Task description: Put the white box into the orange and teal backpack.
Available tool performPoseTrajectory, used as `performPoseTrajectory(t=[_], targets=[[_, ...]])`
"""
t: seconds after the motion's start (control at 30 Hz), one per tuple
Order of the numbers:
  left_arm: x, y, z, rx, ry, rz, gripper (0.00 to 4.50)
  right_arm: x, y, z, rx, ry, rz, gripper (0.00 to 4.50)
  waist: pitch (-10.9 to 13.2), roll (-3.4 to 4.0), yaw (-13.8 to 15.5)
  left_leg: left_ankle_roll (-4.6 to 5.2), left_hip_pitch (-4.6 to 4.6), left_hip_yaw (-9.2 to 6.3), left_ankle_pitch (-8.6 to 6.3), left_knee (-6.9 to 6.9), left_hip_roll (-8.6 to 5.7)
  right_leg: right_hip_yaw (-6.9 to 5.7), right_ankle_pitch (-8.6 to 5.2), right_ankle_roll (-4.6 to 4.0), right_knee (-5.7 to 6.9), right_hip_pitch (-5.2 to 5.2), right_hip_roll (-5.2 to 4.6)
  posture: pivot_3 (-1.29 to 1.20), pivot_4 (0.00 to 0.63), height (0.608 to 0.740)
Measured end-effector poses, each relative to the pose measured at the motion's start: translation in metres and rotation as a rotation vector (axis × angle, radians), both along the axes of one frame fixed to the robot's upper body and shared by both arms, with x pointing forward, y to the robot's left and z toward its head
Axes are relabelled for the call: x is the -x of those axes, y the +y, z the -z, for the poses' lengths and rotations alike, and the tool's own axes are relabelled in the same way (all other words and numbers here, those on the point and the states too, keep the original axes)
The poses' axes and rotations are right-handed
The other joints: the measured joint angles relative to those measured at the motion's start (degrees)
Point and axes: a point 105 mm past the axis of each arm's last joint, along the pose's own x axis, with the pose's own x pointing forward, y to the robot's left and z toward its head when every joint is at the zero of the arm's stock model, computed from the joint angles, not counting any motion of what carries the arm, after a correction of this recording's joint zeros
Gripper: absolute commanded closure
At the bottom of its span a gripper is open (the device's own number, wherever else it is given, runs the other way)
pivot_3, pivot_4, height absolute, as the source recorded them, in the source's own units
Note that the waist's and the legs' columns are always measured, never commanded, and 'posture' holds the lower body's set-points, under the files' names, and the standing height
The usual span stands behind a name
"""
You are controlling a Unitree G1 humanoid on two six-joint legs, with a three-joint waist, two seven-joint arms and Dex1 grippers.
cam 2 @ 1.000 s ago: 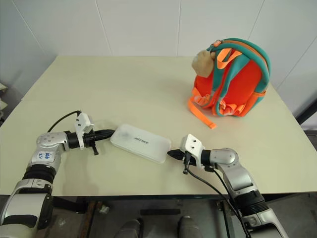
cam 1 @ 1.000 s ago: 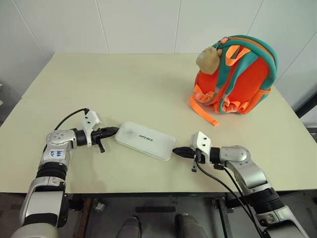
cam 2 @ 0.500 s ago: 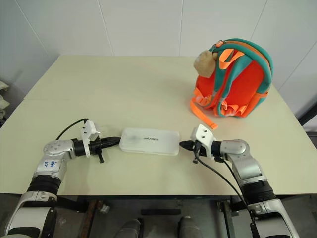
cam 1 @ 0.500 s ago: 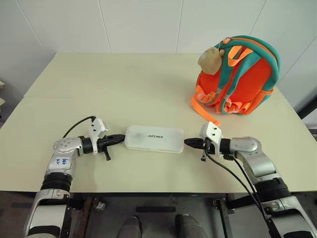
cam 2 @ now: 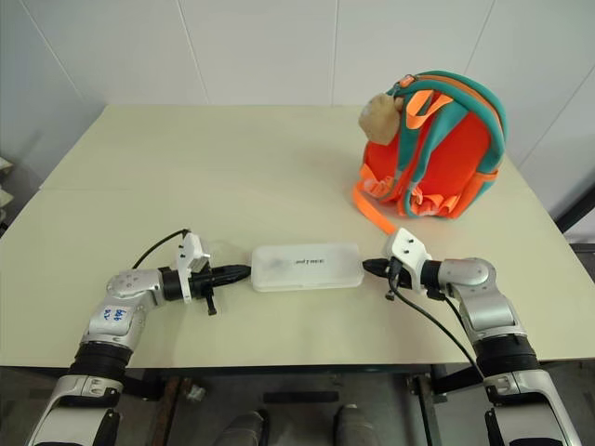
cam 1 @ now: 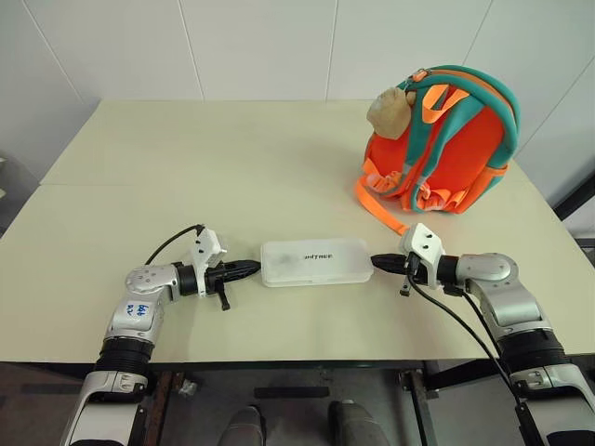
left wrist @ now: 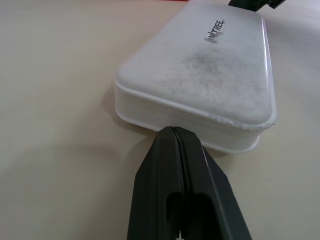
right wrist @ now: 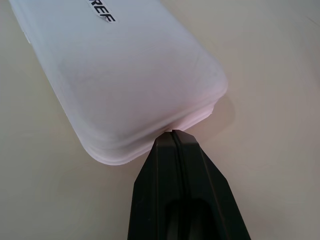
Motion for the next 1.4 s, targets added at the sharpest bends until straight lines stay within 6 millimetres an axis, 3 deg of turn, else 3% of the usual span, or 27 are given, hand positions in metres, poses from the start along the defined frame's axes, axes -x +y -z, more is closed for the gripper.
performPoseTrajectory(t=[0.23, 0.3, 0.43, 0.63, 0.73, 0.83, 1.03, 1.2, 1.4], targets=[[-0.002, 0.002, 0.000, 0.000, -0.005, -0.021, 4.48, 0.001, 0.002, 0.000, -0.003, 0.007, -0.005, 4.50, 0.0, 0.00, 0.1, 0.00, 0.00, 0.00, 0.00, 0.00, 0.00, 0.00, 0.00, 0.00, -0.02, 0.00, 0.00, 0.00, 0.150, 0.740], [-0.002, 0.002, 0.000, 0.000, -0.005, -0.021, 4.50, 0.001, 0.002, 0.001, -0.003, 0.007, -0.004, 4.14, 0.0, 0.00, 0.1, 0.00, 0.00, 0.00, 0.00, 0.00, 0.00, 0.00, 0.00, 0.00, -0.02, 0.00, 0.00, 0.00, 0.150, 0.740], [-0.004, 0.004, 0.000, -0.003, 0.002, -0.047, 3.64, 0.000, -0.001, 0.000, 0.004, 0.005, 0.006, 2.97, 0.0, 0.00, 0.1, 0.00, 0.00, 0.00, 0.00, 0.00, 0.00, 0.00, 0.00, 0.00, -0.02, 0.00, 0.00, 0.00, 0.150, 0.740], [-0.005, 0.015, -0.004, -0.034, 0.001, -0.075, 1.77, -0.001, -0.006, -0.001, 0.018, 0.013, 0.008, 0.99, 0.0, 0.00, 0.0, 0.00, 0.00, 0.00, 0.00, -0.01, 0.00, 0.00, 0.00, 0.00, -0.02, 0.00, 0.00, 0.00, 0.150, 0.740], [-0.004, 0.025, -0.005, -0.062, 0.015, -0.092, 0.84, -0.005, -0.021, -0.008, 0.062, 0.013, 0.024, 0.00, 0.0, 0.01, 0.1, 0.00, -0.01, 0.00, 0.00, -0.01, -0.01, 0.00, -0.01, -0.01, -0.04, 0.00, -0.01, 0.00, 0.150, 0.740], [0.000, 0.035, -0.003, -0.089, 0.046, -0.097, 0.01, -0.010, -0.037, -0.012, 0.099, 0.011, 0.054, 0.00, 0.0, 0.01, 0.0, 0.00, -0.01, 0.01, 0.00, -0.05, 0.00, 0.00, -0.01, -0.02, -0.07, 0.00, 0.00, 0.00, 0.150, 0.740], [0.002, 0.042, -0.012, 0.030, 0.233, -0.100, 0.01, -0.007, -0.060, -0.019, 0.128, 0.104, 0.079, 0.00, 0.0, 0.00, 0.1, 0.00, -0.03, -0.01, 0.00, -0.04, 0.00, -0.02, -0.02, -0.03, -0.05, 0.00, 0.00, 0.00, 0.150, 0.740], [0.008, 0.027, -0.036, 0.235, 0.529, -0.024, 0.01, 0.000, -0.046, -0.031, 0.063, 0.213, 0.035, 0.00, 0.0, 0.00, -0.1, 0.00, -0.05, -0.06, 0.00, 0.00, -0.02, -0.04, -0.03, 0.02, -0.03, 0.01, 0.00, 0.00, 0.150, 0.740], [0.004, 0.005, -0.020, 0.292, 0.744, -0.075, 0.01, 0.005, -0.036, -0.021, 0.064, 0.325, 0.029, 0.00, 0.0, -0.01, -0.2, -0.01, -0.05, -0.08, -0.01, 0.01, -0.01, -0.05, -0.05, 0.02, 0.00, 0.00, 0.01, 0.00, 0.150, 0.740]])
